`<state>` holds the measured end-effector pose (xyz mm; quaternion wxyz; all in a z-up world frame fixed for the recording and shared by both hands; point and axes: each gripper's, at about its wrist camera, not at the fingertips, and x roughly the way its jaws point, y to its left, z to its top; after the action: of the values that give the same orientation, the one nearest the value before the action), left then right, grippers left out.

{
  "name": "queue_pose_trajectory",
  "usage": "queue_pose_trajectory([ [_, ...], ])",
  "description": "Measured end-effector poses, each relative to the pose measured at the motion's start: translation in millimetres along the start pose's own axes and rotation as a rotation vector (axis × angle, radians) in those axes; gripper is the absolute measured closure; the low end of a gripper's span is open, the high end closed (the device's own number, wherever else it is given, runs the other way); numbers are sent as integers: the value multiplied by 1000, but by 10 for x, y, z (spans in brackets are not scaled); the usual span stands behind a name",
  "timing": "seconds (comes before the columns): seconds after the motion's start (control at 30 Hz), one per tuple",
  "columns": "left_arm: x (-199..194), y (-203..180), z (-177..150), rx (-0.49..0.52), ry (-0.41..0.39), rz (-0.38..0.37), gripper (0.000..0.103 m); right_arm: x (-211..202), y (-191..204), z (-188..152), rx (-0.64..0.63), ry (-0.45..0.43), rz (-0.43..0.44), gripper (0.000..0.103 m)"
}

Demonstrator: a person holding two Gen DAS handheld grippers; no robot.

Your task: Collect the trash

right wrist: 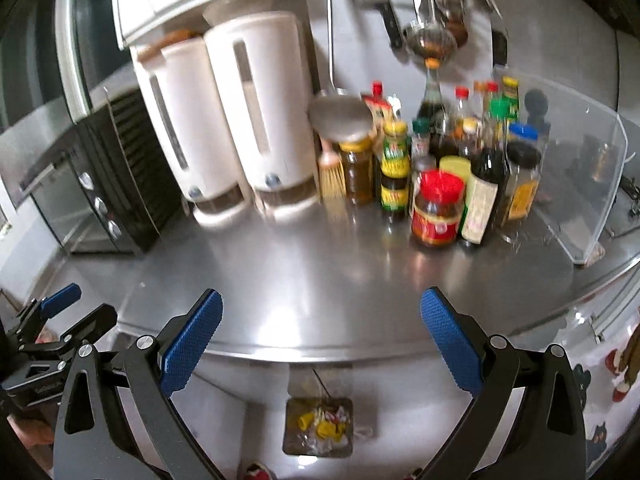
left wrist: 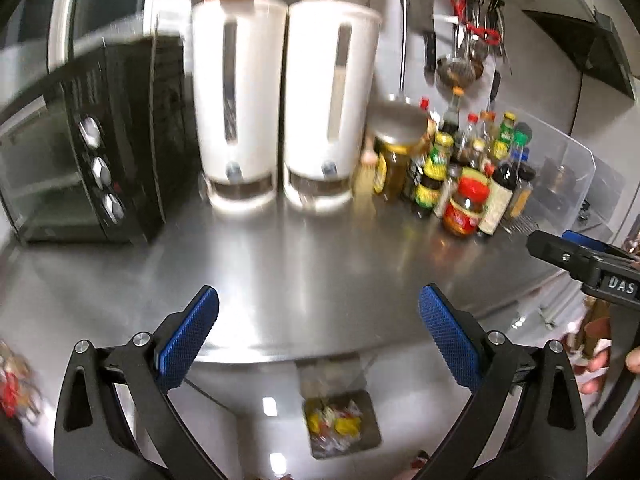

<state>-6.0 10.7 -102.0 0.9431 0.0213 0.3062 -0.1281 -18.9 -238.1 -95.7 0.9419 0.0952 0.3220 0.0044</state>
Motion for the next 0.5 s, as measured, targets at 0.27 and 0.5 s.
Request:
queue_pose_trajectory([
  [0.27, -389, -32, 322, 13, -126, 14, 8, -373, 155, 217, -53, -155, -27, 3],
  [0.5, -601, -56, 519, 7, -209, 18, 8, -620, 174, 393, -77, -256, -50, 3],
])
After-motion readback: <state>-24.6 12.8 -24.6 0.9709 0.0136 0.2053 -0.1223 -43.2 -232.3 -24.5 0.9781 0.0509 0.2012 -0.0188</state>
